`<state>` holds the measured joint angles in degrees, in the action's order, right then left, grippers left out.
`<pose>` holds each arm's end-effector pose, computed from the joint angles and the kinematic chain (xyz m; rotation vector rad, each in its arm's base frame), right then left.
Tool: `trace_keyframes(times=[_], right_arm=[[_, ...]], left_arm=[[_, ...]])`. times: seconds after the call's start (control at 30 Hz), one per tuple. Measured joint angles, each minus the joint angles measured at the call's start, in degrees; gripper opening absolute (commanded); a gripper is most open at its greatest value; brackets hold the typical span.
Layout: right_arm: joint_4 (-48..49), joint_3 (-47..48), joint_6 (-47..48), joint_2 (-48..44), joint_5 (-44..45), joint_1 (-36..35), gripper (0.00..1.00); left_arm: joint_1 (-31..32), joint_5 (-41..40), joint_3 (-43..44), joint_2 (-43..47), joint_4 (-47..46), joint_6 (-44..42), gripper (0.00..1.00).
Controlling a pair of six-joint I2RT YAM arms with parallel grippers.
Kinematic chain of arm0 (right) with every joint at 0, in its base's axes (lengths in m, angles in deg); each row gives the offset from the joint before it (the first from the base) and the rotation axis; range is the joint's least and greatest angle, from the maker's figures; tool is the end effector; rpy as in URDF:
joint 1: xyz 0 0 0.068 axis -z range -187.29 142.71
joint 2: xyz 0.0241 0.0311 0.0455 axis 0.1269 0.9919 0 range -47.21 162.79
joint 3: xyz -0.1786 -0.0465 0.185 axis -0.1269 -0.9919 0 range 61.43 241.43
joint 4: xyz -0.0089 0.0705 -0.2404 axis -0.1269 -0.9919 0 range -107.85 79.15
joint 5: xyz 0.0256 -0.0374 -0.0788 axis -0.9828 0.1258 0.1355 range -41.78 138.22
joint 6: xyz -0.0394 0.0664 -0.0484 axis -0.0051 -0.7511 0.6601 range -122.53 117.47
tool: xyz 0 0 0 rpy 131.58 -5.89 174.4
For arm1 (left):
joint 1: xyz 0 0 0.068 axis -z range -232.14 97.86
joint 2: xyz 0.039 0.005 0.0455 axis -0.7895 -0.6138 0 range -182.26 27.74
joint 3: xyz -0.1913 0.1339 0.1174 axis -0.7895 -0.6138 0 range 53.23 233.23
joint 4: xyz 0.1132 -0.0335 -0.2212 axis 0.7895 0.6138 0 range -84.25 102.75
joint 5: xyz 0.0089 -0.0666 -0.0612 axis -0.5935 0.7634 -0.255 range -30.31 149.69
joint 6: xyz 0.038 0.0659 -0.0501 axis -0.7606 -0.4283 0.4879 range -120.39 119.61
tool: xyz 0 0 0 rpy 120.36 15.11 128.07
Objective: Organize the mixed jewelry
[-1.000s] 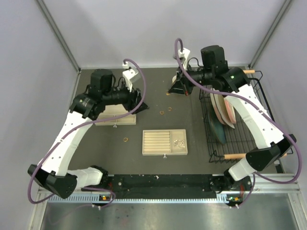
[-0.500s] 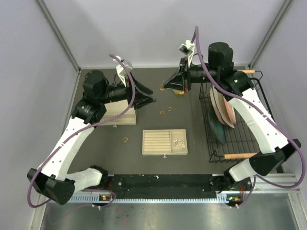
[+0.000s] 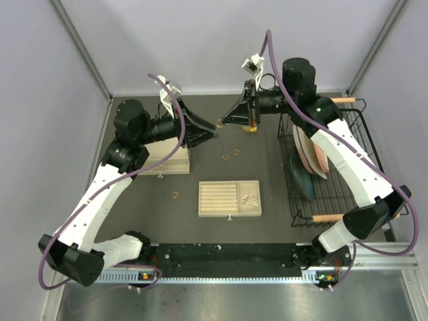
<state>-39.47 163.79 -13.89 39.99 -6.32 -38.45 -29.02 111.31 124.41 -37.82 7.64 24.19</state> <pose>0.2525 0.2305 0.4560 -1.0189 1.6287 1.3641 0.2201 -0.1635 0.4337 0.7557 1.5113 -1.3120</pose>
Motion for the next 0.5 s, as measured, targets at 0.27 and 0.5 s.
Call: trace_keyframes(times=[0.27, 0.5], right_arm=[[0.3, 0.1, -0.8, 0.7, -0.4, -0.7, 0.00], [0.4, 0.1, -0.9, 0.7, -0.9, -1.0, 0.00]], left_arm=[[0.0, 0.0, 0.0, -1.5, -1.5, 0.9, 0.43], [0.0, 0.0, 0.0, -2.2, -1.9, 1.3, 0.34]])
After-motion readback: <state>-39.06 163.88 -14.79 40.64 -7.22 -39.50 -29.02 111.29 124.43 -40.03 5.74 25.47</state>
